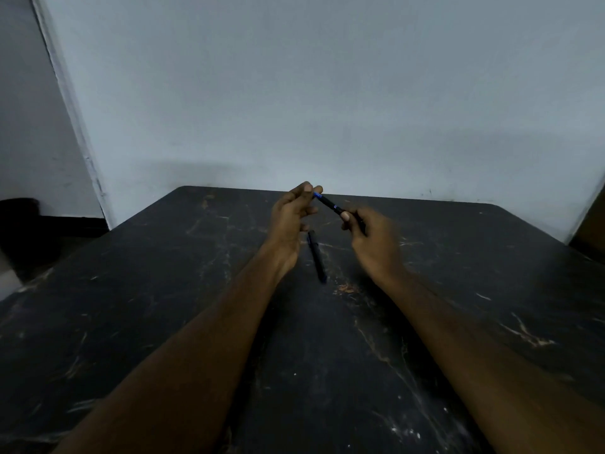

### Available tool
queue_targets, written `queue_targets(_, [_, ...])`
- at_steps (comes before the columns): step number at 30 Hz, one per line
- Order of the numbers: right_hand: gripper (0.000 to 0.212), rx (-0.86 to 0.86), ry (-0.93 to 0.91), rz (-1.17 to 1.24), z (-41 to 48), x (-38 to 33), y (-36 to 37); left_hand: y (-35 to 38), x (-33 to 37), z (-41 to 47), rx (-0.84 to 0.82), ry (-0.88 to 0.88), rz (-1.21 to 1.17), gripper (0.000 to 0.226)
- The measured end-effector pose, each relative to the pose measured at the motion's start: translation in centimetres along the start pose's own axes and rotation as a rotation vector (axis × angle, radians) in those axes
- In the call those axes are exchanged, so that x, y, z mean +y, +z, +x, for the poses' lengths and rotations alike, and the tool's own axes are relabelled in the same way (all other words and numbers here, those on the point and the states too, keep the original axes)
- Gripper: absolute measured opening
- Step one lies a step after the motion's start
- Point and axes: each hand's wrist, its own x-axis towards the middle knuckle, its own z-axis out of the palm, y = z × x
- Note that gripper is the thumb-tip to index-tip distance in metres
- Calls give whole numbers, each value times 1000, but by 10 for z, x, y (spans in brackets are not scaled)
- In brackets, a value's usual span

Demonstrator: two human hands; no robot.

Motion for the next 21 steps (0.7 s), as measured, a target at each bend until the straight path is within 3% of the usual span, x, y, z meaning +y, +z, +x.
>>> queue_targets(7, [25, -6, 0, 19, -2, -1, -1, -1, -2, -2, 7, 114, 4, 46])
queue_targets(16, [24, -6, 10, 36, -2, -1, -1, -1, -2, -1, -28, 36, 43, 32])
queue_targets(21, [24, -9, 9, 21, -3, -2, -1, -1, -4, -2, -18, 92, 56, 30])
